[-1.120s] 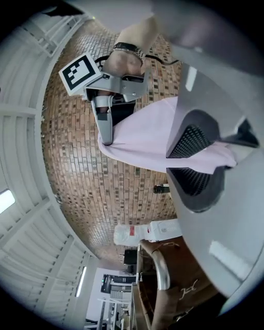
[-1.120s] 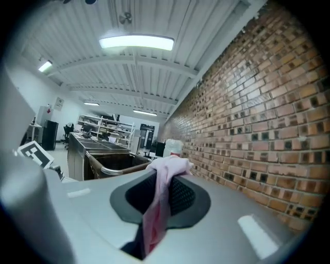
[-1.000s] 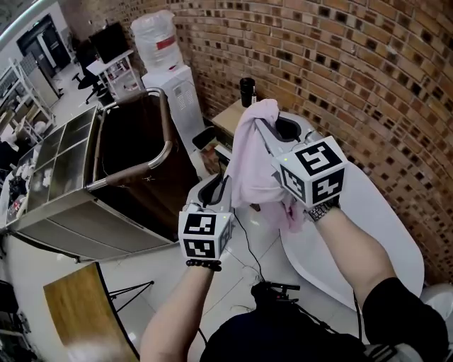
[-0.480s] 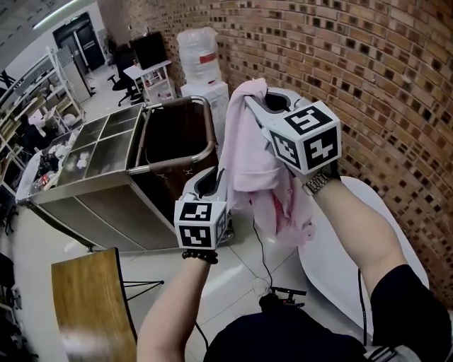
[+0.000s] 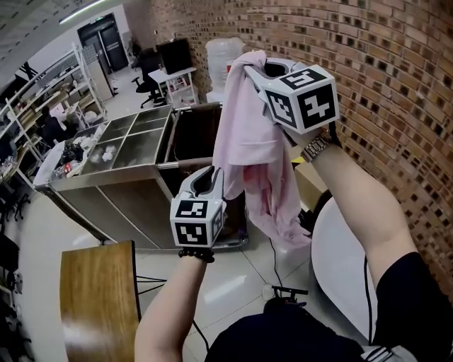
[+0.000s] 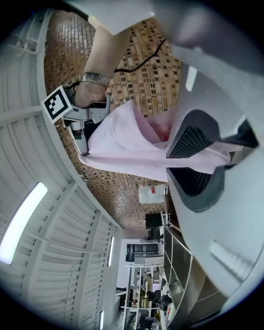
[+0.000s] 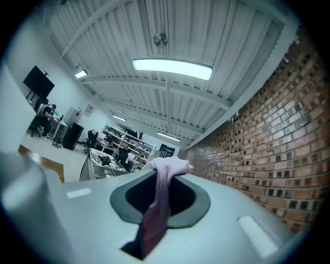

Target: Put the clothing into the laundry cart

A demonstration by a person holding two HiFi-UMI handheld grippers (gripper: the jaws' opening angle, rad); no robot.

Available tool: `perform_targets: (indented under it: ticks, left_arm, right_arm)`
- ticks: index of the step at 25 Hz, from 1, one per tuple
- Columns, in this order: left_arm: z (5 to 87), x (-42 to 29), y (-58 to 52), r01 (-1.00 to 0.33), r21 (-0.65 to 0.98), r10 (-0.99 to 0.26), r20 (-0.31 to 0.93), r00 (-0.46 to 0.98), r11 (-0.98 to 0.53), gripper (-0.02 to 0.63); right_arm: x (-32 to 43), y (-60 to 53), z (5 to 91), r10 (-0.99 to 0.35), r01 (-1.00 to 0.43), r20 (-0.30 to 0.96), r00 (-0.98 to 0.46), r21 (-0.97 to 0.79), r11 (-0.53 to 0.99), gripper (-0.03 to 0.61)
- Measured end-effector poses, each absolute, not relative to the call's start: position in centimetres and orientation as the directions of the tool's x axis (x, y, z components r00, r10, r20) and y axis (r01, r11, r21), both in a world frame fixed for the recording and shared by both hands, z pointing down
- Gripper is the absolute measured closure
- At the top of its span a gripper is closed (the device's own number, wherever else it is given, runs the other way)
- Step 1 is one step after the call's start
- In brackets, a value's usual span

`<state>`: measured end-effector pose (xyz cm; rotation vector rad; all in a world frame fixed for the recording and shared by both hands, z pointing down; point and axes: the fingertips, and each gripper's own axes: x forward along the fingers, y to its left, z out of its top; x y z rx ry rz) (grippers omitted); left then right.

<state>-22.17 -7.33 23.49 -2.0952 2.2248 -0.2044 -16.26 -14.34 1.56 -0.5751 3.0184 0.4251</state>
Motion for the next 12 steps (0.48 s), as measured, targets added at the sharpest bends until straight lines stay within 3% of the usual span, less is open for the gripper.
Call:
perform_targets:
  ticks: [12]
  left_arm:
    - [23.0,-25.8,-8.6,-0.977,-0.169,-0.99,0.031,-0.137,0.129,0.555]
  right_arm:
    - [-20.8,-15.9,-3.0,-0.297,-0.318,-0.112,-0.948,0.296,0.901,0.534]
